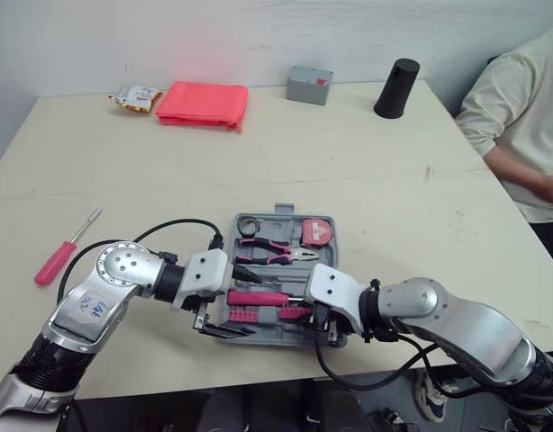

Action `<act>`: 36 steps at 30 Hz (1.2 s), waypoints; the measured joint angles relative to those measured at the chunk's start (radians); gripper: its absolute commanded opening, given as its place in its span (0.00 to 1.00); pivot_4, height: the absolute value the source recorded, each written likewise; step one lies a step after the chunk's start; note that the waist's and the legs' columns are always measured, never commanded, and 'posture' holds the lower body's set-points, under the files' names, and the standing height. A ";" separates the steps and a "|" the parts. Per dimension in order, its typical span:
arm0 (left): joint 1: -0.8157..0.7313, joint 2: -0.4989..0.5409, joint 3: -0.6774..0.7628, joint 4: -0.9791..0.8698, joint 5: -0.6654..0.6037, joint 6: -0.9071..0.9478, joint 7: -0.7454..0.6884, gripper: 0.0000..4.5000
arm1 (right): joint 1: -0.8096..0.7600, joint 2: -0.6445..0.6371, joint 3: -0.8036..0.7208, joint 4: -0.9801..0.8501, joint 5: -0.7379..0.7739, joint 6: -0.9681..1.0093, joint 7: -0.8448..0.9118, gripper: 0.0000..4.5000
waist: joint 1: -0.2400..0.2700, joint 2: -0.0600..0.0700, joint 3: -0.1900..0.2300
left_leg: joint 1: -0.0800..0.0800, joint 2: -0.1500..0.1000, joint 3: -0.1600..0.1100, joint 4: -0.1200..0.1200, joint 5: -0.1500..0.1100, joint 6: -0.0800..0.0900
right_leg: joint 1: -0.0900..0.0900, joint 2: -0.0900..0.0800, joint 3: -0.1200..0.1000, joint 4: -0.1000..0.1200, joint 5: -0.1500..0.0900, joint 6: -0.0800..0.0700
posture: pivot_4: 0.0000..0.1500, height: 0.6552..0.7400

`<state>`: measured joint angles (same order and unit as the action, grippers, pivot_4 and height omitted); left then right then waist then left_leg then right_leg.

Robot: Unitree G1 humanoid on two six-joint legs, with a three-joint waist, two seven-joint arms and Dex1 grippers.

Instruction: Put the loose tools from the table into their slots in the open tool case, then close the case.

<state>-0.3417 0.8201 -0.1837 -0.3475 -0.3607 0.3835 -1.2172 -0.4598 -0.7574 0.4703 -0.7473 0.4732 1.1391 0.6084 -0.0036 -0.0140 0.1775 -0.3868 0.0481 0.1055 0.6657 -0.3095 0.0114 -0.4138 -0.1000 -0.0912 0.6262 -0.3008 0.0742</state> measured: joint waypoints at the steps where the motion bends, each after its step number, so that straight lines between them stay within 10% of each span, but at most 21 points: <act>1: -0.001 -0.002 0.000 0.000 0.000 0.001 0.003 1.00 | -0.008 0.002 0.001 0.000 0.002 0.008 0.006 0.17 | 0.000 0.000 0.000 | 0.000 0.000 0.000 0.000 0.000 0.000 | 0.000 0.000 0.000 0.000 0.000 0.000 | 1.00 1.00; 10: -0.002 -0.005 0.000 -0.002 0.000 0.017 0.007 1.00 | -0.024 0.005 0.015 0.000 -0.011 0.018 0.018 0.17 | 0.000 0.000 0.000 | 0.000 -0.001 0.000 0.000 0.000 0.000 | 0.000 0.000 0.000 0.000 0.000 0.000 | 1.00 1.00; 16: -0.011 -0.011 0.000 -0.003 0.000 0.030 0.015 1.00 | -0.018 0.037 0.012 0.004 -0.005 -0.006 0.034 0.83 | 0.000 0.000 0.000 | 0.000 -0.001 0.000 0.000 0.000 0.000 | 0.000 0.001 0.000 0.000 0.000 0.000 | 1.00 1.00; 24: -0.071 -0.029 -0.014 -0.004 0.000 0.053 0.019 1.00 | 0.134 0.053 -0.179 0.031 0.047 -0.243 0.118 0.93 | 0.005 0.000 0.000 | 0.000 -0.002 0.000 0.001 0.000 0.001 | 0.001 0.002 -0.001 0.000 0.000 0.001 | 1.00 1.00; 34: -0.079 -0.035 -0.024 -0.005 0.001 0.051 0.016 1.00 | 0.385 0.107 -0.189 0.243 -0.124 -0.717 0.193 0.01 | 0.002 0.000 0.000 | 0.001 -0.002 0.002 0.001 0.001 -0.002 | 0.001 0.004 -0.001 0.001 0.001 0.001 | 1.00 1.00; 36: -0.079 -0.035 -0.024 -0.005 0.003 0.050 0.014 1.00 | 0.393 0.123 -0.186 0.268 -0.142 -0.756 0.195 0.01 | 0.003 0.000 0.000 | 0.001 -0.002 0.002 0.001 0.001 -0.002 | 0.001 0.004 -0.001 0.001 0.001 0.001 | 1.00 1.00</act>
<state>-0.4206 0.7855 -0.2076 -0.3521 -0.3573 0.4332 -1.2030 -0.0669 -0.6340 0.2844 -0.4793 0.3308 0.3835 0.8030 -0.0006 -0.0144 0.1774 -0.3858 0.0465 0.1072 0.6671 -0.3084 0.0098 -0.4130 -0.0960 -0.0920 0.6275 -0.3002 0.0753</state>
